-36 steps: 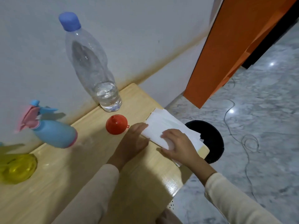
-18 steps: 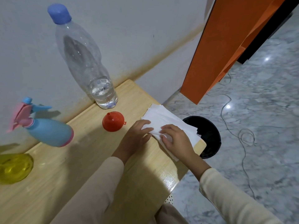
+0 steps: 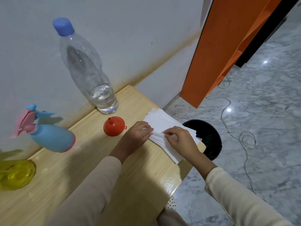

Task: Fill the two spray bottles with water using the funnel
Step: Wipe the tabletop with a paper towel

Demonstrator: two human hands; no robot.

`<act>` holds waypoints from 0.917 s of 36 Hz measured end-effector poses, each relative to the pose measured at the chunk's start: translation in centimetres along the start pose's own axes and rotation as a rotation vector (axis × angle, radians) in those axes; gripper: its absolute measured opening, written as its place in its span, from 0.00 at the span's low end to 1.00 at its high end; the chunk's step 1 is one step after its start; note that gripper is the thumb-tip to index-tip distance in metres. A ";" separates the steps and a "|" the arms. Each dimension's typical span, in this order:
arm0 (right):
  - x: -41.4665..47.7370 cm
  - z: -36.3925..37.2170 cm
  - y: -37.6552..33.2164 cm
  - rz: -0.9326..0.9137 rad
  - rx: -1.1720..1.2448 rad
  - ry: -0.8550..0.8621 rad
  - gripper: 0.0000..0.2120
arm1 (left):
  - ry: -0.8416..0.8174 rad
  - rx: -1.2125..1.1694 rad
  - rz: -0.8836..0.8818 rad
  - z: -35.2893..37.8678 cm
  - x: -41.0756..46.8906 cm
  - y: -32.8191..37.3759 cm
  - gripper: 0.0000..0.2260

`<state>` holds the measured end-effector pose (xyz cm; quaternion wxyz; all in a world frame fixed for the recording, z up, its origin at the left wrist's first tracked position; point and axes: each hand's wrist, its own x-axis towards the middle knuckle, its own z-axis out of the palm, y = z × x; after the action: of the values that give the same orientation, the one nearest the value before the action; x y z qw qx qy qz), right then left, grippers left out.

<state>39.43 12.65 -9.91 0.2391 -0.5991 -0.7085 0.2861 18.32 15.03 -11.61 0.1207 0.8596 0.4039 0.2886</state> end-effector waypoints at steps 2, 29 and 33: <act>0.0 -0.1 -0.1 0.010 0.002 -0.003 0.07 | 0.005 0.001 0.006 -0.1 0.1 0.0 0.11; 3.8 -8.4 -3.5 -0.024 0.000 0.077 0.06 | 0.047 -0.190 -0.282 -5.1 6.3 2.2 0.09; 5.0 -10.3 -5.5 -0.102 0.027 0.120 0.06 | 0.139 -0.164 -0.285 -7.7 7.2 3.1 0.09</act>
<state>41.67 18.17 1.32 0.3037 -0.5750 -0.7186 0.2466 19.38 18.31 -1.16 0.2019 0.7589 0.5042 0.3592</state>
